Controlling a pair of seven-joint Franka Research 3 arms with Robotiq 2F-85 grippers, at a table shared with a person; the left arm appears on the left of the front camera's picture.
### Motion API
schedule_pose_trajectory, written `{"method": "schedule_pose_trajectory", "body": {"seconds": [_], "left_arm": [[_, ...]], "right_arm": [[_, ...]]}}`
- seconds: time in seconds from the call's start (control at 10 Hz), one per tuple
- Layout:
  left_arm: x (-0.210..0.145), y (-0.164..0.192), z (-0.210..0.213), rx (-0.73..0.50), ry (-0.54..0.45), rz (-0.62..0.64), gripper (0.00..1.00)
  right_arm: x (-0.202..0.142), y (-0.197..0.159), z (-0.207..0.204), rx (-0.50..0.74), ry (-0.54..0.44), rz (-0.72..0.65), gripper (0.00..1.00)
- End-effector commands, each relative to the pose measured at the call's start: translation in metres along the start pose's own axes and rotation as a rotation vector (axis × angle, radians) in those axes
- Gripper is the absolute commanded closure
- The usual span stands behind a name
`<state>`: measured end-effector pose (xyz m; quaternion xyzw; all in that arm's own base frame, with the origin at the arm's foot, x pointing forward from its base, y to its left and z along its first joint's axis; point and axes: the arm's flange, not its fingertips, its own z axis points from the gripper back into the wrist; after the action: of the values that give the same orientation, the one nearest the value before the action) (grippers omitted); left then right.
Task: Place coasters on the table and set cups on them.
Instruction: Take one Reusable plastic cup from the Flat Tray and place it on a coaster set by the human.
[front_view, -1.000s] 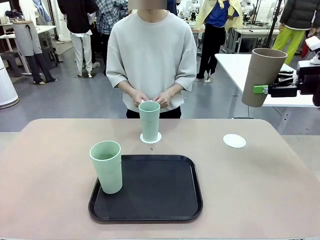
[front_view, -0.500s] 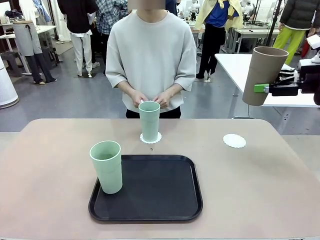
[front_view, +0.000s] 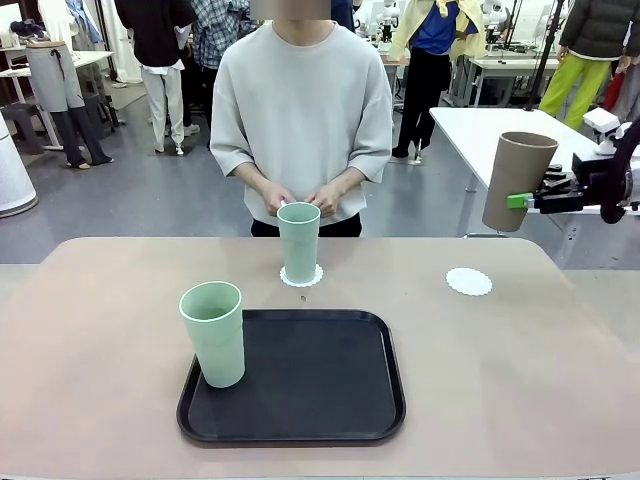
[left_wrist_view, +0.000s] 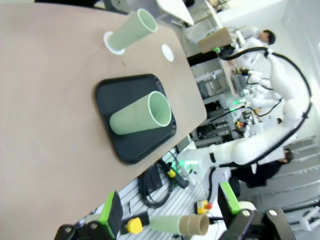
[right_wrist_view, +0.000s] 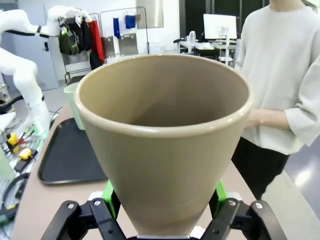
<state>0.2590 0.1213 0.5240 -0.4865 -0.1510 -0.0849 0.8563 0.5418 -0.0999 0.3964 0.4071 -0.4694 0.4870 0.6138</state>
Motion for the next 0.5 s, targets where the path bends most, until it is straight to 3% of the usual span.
{"method": "schedule_pose_trajectory", "body": {"seconds": [0.0, 0.4], "left_arm": [[-0.001, -0.002, 0.001, -0.012, -0.001, -0.003, 0.0], [-0.001, -0.002, 0.001, -0.012, -0.001, -0.003, 0.0]], "right_arm": [[-0.021, -0.015, 0.001, 0.014, 0.003, 0.056, 0.18], [-0.069, -0.012, -0.017, -0.021, 0.064, 0.102, 0.18]]}}
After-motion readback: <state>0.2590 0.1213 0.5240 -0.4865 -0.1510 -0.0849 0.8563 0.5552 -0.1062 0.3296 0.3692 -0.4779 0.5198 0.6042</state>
